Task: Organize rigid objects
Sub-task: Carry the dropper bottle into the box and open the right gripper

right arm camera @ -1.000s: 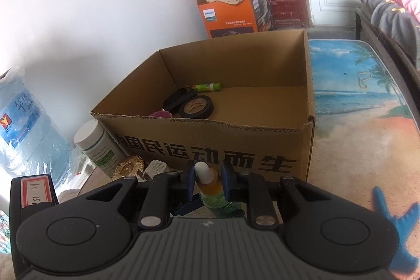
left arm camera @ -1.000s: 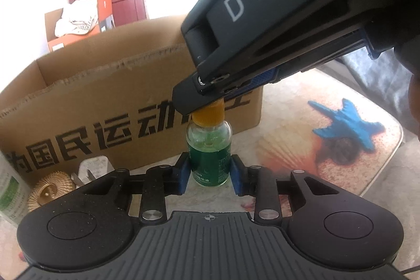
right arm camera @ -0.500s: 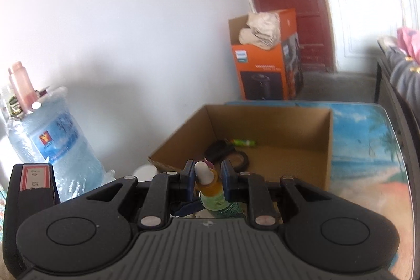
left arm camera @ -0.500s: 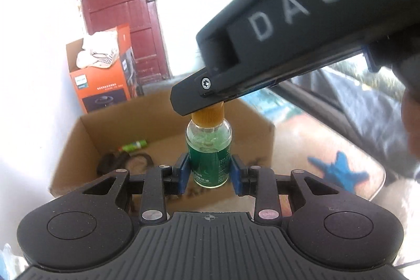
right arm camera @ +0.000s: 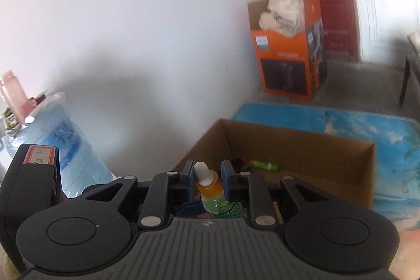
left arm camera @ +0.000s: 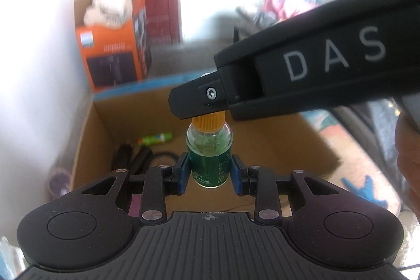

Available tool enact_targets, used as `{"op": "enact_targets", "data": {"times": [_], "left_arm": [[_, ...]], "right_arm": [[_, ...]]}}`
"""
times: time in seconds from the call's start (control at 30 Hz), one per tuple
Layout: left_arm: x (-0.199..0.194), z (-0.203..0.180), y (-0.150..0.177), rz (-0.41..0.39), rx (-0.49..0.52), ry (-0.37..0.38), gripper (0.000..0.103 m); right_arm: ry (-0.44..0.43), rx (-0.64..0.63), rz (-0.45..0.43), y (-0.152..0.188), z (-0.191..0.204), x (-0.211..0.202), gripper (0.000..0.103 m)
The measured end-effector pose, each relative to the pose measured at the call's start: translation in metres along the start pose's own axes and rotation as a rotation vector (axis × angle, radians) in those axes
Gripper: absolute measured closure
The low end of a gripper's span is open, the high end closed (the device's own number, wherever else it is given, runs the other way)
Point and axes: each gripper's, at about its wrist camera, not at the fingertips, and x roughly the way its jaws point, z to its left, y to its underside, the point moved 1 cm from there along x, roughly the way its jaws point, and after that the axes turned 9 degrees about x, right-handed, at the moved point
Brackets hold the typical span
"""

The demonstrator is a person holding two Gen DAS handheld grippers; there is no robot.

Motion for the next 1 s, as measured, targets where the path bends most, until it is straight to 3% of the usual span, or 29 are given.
{"op": "enact_targets", "data": {"times": [0.23,0.5,0.67,0.83,1.0], "left_arm": [[0.068,0.031,0.007,0.191,-0.104,0.05,0.072],[0.11,0.042,0.014,0.299,-0.162,0.062,0.072],[0.111,0.046,0.012,0.288,-0.161,0.053,0.07],[0.108,0.05,0.013,0.272,-0.171,0.046,0.064],[0.086,0.046,0.013,0.201,-0.139,0.028,0.042]], "right_arm": [[-0.01,0.131,0.149,-0.002,-0.048,0.069,0.08],[-0.022,0.191,0.225,0.004,-0.071,0.107,0.08],[-0.023,0.216,0.276,0.011,-0.078,0.119,0.078],[-0.051,0.238,0.271,0.013,-0.078,0.116,0.076],[-0.059,0.257,0.212,0.007,-0.075,0.094,0.075]]}}
